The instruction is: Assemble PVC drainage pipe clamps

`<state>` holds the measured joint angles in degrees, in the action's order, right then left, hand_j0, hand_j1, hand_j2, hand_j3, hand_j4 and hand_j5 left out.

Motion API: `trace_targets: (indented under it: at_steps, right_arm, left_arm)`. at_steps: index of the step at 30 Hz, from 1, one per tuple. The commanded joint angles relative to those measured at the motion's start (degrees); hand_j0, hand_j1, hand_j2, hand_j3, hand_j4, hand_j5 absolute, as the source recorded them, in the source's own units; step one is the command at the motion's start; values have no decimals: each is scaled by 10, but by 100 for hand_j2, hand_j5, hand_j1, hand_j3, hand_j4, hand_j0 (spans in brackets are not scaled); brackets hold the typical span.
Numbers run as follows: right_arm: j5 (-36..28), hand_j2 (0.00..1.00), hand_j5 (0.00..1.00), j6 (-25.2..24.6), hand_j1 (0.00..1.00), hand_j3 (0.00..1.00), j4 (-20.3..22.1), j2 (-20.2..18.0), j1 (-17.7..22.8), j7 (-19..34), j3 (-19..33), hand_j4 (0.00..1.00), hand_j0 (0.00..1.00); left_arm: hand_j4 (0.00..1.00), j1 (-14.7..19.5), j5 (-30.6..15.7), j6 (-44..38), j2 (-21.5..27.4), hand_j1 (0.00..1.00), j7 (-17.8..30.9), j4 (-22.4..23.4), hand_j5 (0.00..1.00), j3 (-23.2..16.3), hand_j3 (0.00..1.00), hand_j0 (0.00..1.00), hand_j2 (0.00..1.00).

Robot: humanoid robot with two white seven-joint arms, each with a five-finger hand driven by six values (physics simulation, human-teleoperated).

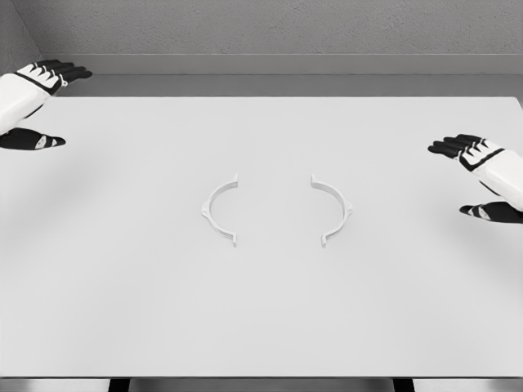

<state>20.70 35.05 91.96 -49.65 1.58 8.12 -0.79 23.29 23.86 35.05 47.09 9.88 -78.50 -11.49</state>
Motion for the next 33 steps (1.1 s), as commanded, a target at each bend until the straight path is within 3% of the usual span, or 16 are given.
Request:
trace_targets:
  at_steps: [1,3,6,8,10,12,19,28,33]
  right_arm:
    - [-3,100,100,-1,100,100,1,3,0,0,-2,100,100]
    - [-8,100,100,-1,100,100,1,7,-2,-1,-3,100,100]
    - [-8,100,100,-1,100,100,1,67,-4,-3,-1,100,100]
    - [-1,100,100,-1,100,100,8,77,-4,1,-3,100,100]
    - [54,100,100,-1,100,100,13,109,-35,20,-16,100,100]
    - [94,100,100,-1,100,100,2,116,-70,20,-55,100,100]
    - [120,100,100,-1,100,100,-24,156,-99,19,-103,100,100]
    - [161,100,100,-1,100,100,-32,184,-104,18,-107,100,100]
    - [168,100,100,-1,100,100,-78,195,-133,18,-124,100,100]
  left_arm:
    - [100,1,-4,-1,-3,100,0,-2,100,2,100,100,100]
    - [100,4,-4,-1,-4,100,0,-2,100,2,100,100,100]
    - [100,-3,-3,-1,-6,100,0,-2,100,0,100,100,100]
    - [100,-5,0,-1,-13,100,0,-2,100,-3,100,100,100]
    - [100,-5,2,-1,-24,100,0,-2,100,-6,100,100,100]
    - [100,-5,5,-1,-34,100,1,1,100,-15,100,100,100]
    - [100,-4,10,-1,-79,100,1,3,100,-20,100,100,100]
    - [100,10,10,-1,-82,100,1,5,100,-108,100,100,100]
    - [100,18,11,-1,-102,100,1,4,100,-132,100,100,100]
